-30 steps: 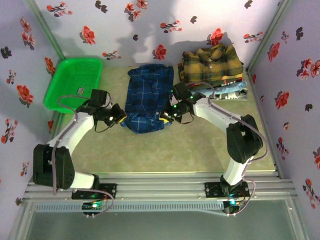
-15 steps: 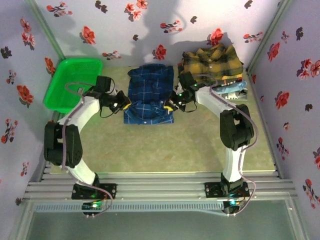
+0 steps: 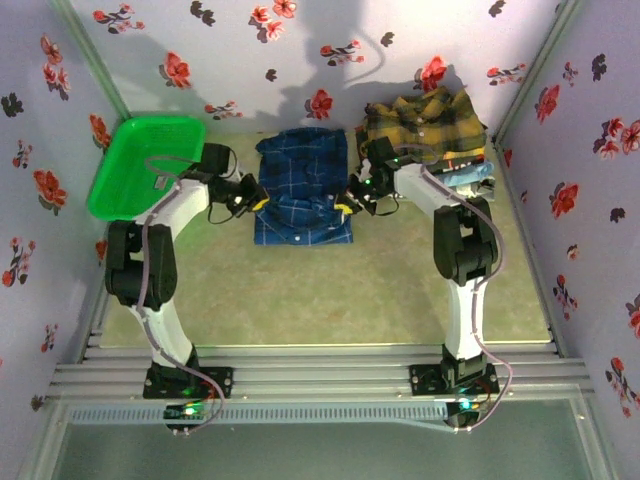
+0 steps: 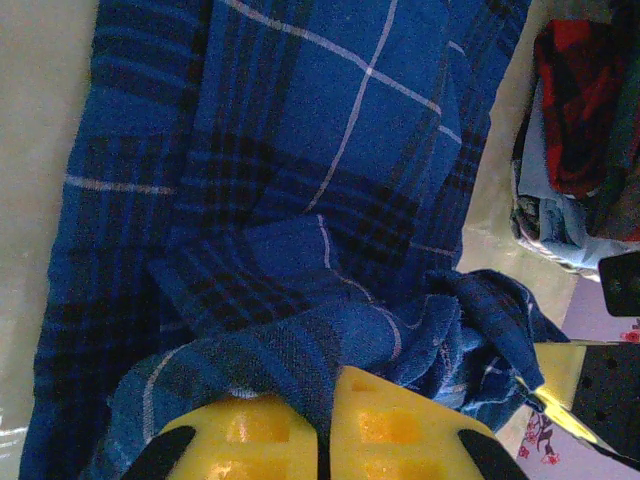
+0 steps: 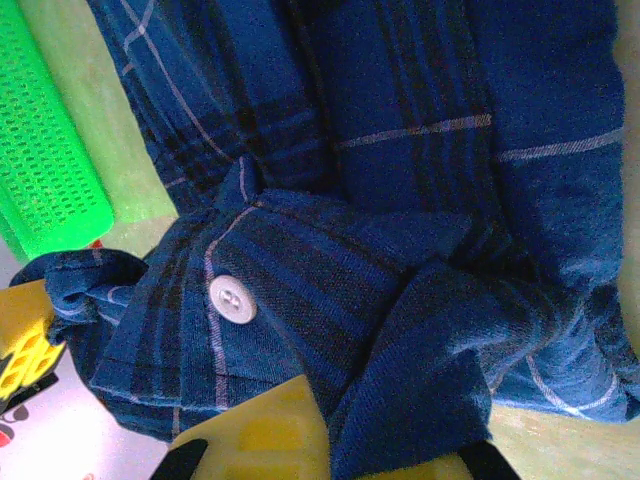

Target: Fold and stack the long sleeve shirts

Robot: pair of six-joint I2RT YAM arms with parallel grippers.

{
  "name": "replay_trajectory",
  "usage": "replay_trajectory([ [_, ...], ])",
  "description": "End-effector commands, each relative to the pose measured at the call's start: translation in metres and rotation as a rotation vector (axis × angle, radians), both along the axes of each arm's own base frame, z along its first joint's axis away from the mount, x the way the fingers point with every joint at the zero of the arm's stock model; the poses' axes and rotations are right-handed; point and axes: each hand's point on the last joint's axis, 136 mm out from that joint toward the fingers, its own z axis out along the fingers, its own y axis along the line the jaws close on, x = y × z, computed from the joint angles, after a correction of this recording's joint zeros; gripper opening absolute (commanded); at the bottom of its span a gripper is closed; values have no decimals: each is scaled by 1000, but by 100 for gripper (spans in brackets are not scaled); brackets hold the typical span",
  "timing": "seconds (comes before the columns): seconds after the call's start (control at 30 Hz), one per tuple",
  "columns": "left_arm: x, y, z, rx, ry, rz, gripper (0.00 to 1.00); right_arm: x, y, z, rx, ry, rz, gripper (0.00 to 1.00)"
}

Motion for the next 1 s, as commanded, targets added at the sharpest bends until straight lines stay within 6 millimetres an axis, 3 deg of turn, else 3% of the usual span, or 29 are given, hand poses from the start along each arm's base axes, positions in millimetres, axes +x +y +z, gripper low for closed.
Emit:
replay_trajectory([
  [0.0, 17, 4, -2, 3, -27, -3, 8, 9, -17, -7, -43, 9, -18, 11],
  [0.23, 25, 6, -20, 9, -3, 2, 9, 25, -21, -8, -60, -10, -60, 22],
  [0.3, 28, 6, -22, 4, -4, 12, 11, 32, -18, -8, -46, -13, -78, 30],
  [0.37, 34, 8, -21, -12, -6, 35, 22, 41, -14, -4, -26, -26, -96, 33],
  [0.43, 42, 7, -10, -48, -24, 62, 41, 53, -9, 10, 1, -67, -113, 39],
  [0.6, 66, 5, 60, -132, -138, 113, 75, 67, -18, 71, -18, -251, -148, 49],
  [0.63, 68, 5, 79, -146, -170, 121, 86, 63, -23, 84, -30, -286, -150, 51],
  [0.7, 64, 11, 109, -156, -216, 142, 98, 52, -32, 103, -53, -336, -165, 55],
  [0.8, 39, 31, 133, -87, -239, 174, 100, 22, -44, 118, -72, -378, -179, 58],
  [0.9, -4, 46, 125, 13, -203, 164, 97, -16, -40, 104, -62, -350, -161, 55],
  [0.97, -38, 54, 106, 95, -154, 127, 82, -40, -31, 87, -66, -310, -133, 46],
])
